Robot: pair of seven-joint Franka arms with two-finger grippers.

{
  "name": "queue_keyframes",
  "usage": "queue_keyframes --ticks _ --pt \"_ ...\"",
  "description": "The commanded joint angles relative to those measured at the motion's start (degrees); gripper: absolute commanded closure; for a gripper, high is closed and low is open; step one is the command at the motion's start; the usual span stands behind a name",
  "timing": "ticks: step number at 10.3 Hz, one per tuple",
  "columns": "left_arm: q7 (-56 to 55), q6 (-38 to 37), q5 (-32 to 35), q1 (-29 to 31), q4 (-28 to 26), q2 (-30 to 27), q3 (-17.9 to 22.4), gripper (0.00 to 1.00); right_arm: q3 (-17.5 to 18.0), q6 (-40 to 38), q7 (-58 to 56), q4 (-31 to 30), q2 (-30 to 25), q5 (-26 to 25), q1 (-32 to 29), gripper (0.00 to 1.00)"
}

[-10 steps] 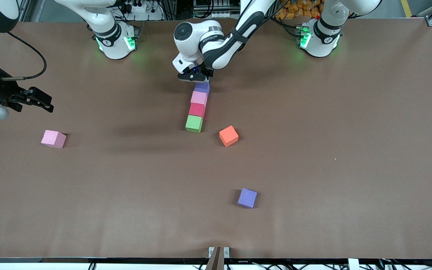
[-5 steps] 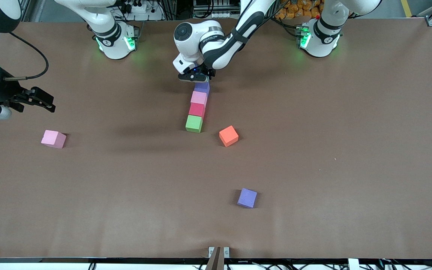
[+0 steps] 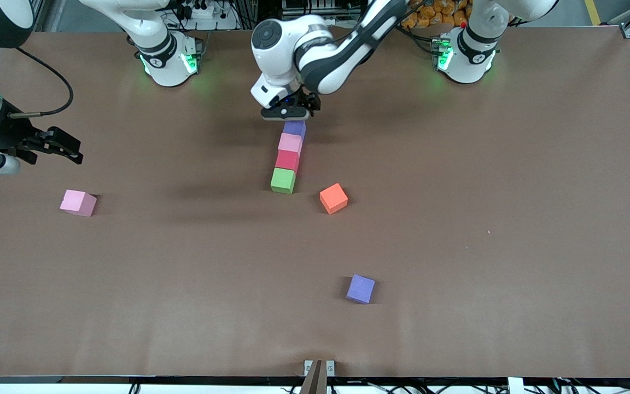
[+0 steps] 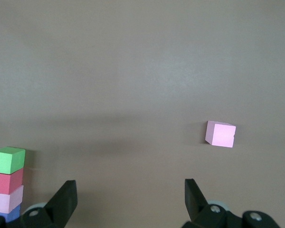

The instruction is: Arrange blocks into number 1

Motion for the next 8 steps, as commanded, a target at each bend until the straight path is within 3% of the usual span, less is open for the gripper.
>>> queue_keyframes --ticks 1,5,8 --pt "1.31 -2.66 3.32 11.38 -0.96 -6.41 -0.46 0.0 -0.36 -0.55 -0.97 0.89 -0.28 1.08 0.12 0.0" --pt "13.94 -10.1 4.12 27.3 7.47 -7.91 -0.46 0.0 -1.5 -1.42 -1.14 2.12 -0.54 1.17 0.12 0.0" --pt "24.74 -15.57 3.6 34.95 7.22 -13.35 -0.55 0.0 -1.5 -2.22 -0.97 3.62 0.07 1.08 -0.58 0.0"
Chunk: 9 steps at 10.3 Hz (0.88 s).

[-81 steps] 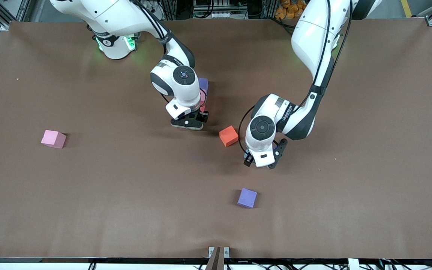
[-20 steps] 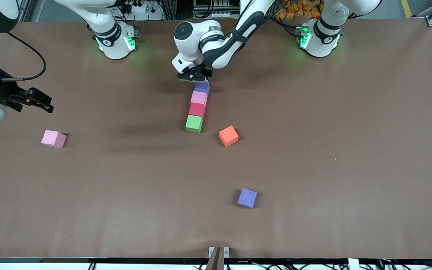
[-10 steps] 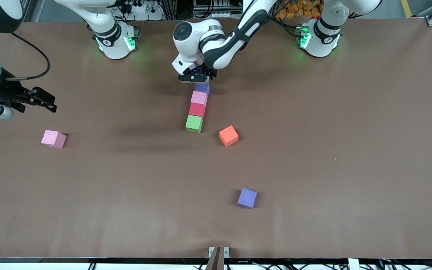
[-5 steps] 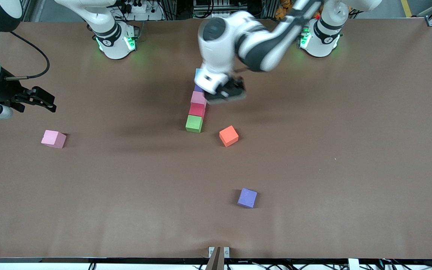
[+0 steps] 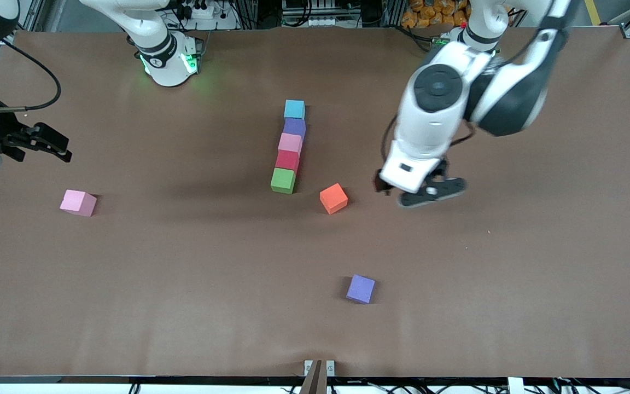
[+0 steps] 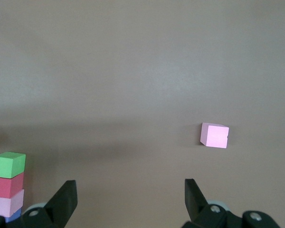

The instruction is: Arrange blocks into number 1

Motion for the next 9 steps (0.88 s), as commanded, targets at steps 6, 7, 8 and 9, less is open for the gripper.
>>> queue_keyframes --ticks 6,7,8,9 --pt "39.17 -7.46 -8.48 11.52 -1.66 -16.3 9.41 0.0 -1.2 -3.5 -0.93 4.49 0.41 0.81 -0.39 0.0" --pt "39.64 -10.43 -8.59 12.05 -1.4 -17.11 9.51 0.0 -1.46 -4.11 -0.85 4.4 0.32 0.81 -0.04 0.0" --pt "39.55 -12.55 -8.41 12.31 -1.31 -17.81 9.51 0.0 -1.55 -5.07 -0.67 4.57 0.23 0.99 0.05 0.0" --pt "39.55 -14.05 -8.24 12.49 -1.14 -18.08 9.51 0.0 -1.46 -5.17 -0.41 4.49 0.23 0.99 0.05 0.0"
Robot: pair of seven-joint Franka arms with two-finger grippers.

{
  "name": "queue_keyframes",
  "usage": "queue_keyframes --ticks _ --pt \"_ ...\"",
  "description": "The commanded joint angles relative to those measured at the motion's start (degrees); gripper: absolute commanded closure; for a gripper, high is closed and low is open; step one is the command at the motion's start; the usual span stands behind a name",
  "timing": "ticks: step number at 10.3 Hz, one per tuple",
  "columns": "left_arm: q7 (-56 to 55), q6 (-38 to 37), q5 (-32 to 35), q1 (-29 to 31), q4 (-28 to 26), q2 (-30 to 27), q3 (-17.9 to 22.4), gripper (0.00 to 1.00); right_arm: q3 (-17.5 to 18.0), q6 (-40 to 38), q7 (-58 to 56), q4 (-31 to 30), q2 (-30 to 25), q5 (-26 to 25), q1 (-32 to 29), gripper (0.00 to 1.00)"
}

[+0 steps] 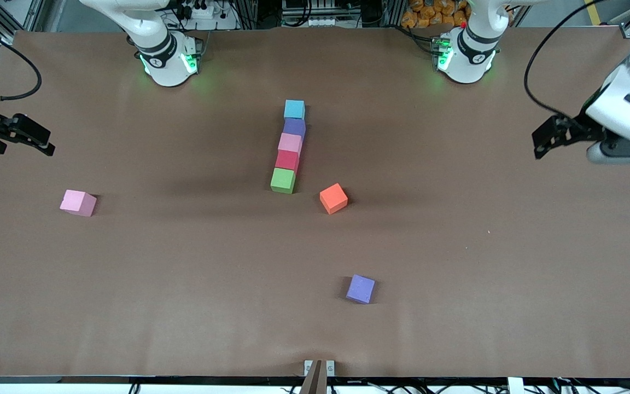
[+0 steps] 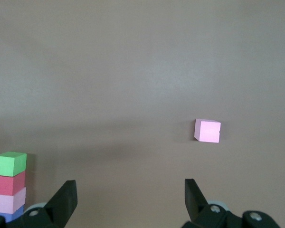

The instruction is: Arrange blocks into number 1

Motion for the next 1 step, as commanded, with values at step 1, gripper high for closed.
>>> queue_keyframes --ticks 1 --pt "0.9 -2.45 -0.62 0.55 -0.94 -1.4 -0.17 0.0 -0.36 -1.25 -0.37 0.99 0.38 0.99 0.19 0.0"
